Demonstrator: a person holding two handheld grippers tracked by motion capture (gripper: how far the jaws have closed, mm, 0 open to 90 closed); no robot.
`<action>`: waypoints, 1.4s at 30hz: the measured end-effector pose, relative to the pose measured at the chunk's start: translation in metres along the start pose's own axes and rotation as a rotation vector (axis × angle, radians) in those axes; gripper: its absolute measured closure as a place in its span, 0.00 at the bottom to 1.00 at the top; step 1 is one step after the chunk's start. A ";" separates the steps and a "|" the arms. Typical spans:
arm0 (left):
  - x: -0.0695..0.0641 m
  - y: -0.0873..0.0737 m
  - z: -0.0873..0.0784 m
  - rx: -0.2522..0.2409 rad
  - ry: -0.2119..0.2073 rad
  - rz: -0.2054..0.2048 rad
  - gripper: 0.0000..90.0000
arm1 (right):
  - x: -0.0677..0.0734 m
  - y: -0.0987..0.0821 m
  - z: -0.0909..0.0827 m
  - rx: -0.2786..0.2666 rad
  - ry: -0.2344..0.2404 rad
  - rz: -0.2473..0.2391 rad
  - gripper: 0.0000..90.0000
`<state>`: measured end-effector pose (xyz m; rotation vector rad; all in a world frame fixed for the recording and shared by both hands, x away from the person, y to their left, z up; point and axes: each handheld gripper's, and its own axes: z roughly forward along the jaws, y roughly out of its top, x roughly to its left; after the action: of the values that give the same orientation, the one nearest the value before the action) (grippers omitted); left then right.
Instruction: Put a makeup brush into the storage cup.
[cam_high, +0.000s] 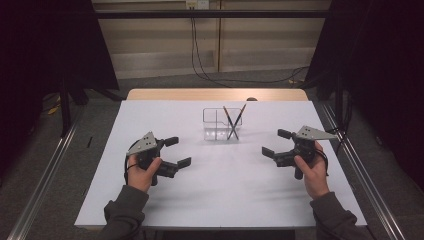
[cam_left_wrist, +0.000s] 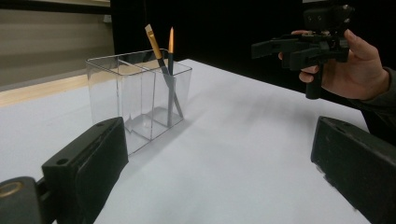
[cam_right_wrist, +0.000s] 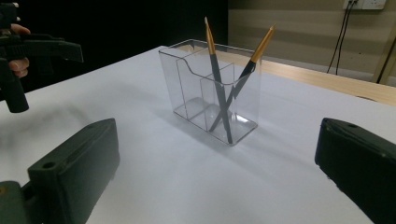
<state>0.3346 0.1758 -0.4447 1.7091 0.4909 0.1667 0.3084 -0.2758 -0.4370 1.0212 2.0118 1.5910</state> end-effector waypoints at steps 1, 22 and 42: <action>0.000 0.000 0.000 -0.003 0.001 -0.002 0.04 | 0.000 0.000 -0.001 0.000 -0.002 -0.005 0.00; 0.000 0.001 -0.003 -0.007 0.006 -0.002 0.04 | 0.005 -0.004 -0.016 0.001 0.000 -0.009 0.00; 0.001 0.000 -0.007 -0.004 0.018 0.007 0.04 | 0.008 -0.004 -0.019 -0.012 0.011 -0.024 0.00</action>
<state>0.3330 0.1825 -0.4431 1.7068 0.4974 0.1879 0.2888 -0.2827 -0.4347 0.9823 2.0114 1.5980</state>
